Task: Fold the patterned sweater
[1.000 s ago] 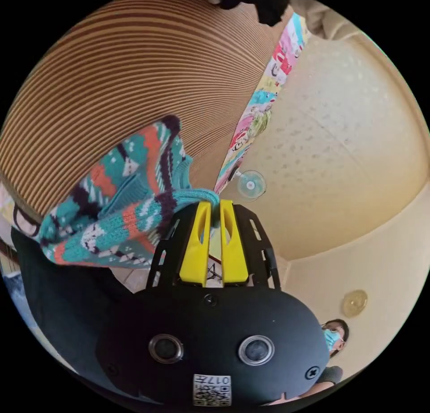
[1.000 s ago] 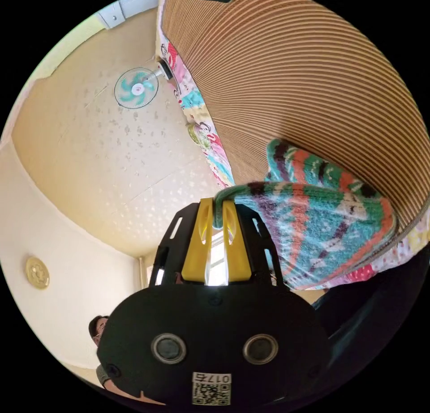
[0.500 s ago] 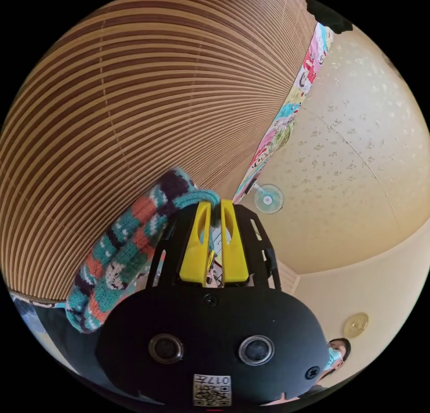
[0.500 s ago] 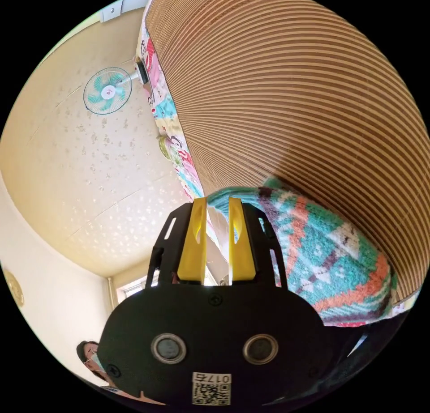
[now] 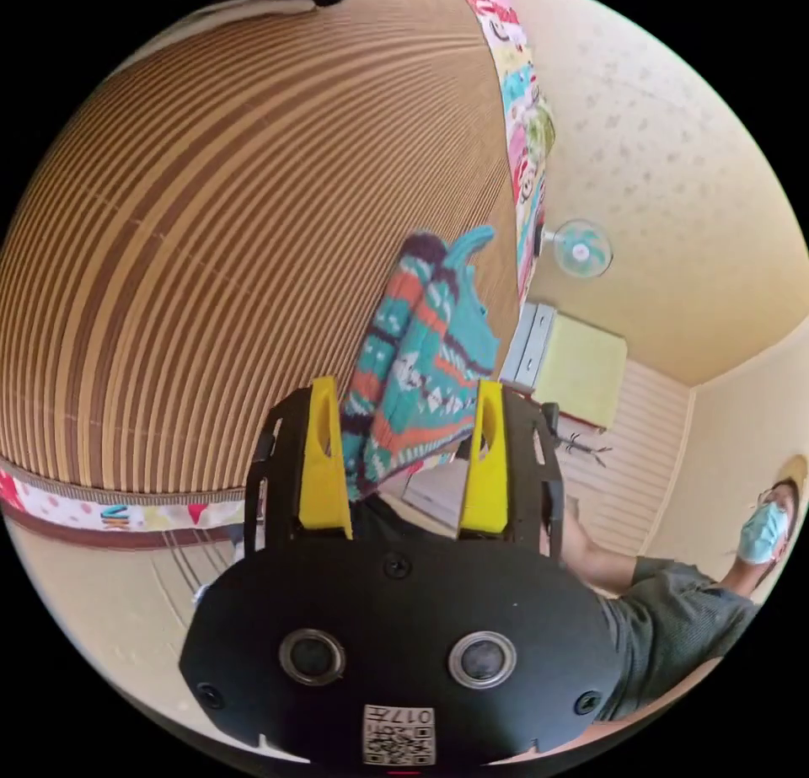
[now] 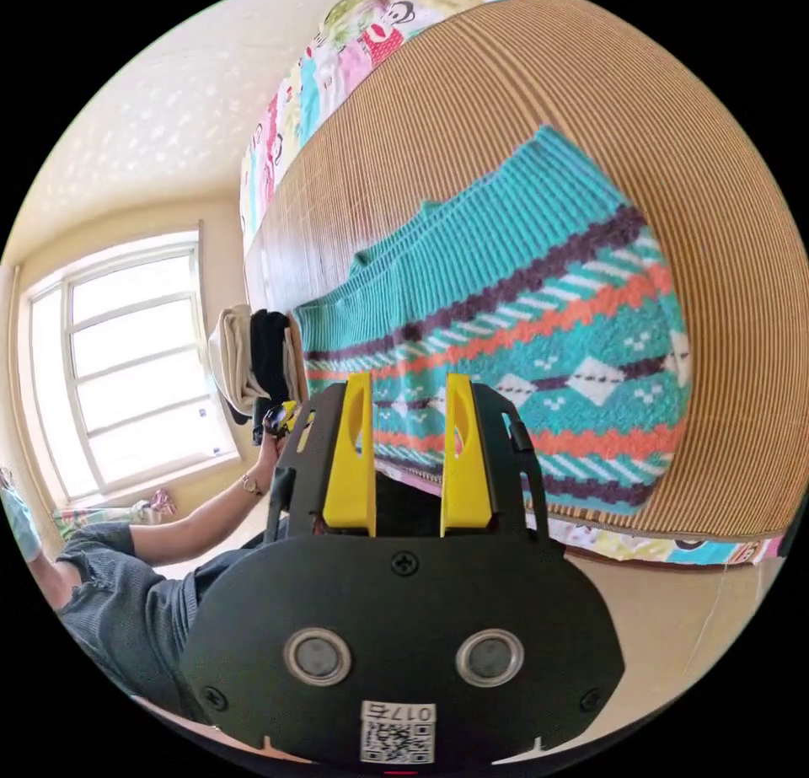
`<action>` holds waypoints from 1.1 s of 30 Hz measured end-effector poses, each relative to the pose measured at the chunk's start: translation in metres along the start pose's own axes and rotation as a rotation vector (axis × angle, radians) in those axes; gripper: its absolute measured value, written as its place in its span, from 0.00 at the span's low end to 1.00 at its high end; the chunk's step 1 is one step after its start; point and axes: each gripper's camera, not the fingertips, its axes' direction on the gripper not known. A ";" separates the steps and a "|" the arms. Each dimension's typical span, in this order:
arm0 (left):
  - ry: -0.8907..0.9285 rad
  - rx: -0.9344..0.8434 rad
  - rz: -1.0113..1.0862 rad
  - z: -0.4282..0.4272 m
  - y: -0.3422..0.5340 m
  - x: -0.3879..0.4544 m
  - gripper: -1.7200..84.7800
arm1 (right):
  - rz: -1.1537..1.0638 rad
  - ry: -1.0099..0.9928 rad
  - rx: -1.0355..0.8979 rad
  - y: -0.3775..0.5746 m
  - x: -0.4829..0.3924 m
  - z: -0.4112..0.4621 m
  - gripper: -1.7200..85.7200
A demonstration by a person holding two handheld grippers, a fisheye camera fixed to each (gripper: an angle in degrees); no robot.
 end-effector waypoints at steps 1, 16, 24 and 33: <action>-0.042 -0.077 0.024 0.019 0.004 -0.001 0.25 | -0.012 -0.025 -0.027 -0.002 -0.013 0.019 0.17; -0.203 -0.231 0.302 0.085 0.063 0.046 0.12 | -0.138 0.465 -0.658 -0.118 -0.226 0.221 0.32; -0.442 -0.111 0.445 0.117 0.113 0.118 0.12 | -0.306 1.215 -0.960 -0.115 -0.242 0.299 0.15; -0.028 -0.027 0.601 0.085 0.154 0.103 0.17 | -0.475 0.453 -0.514 -0.091 -0.193 0.065 0.12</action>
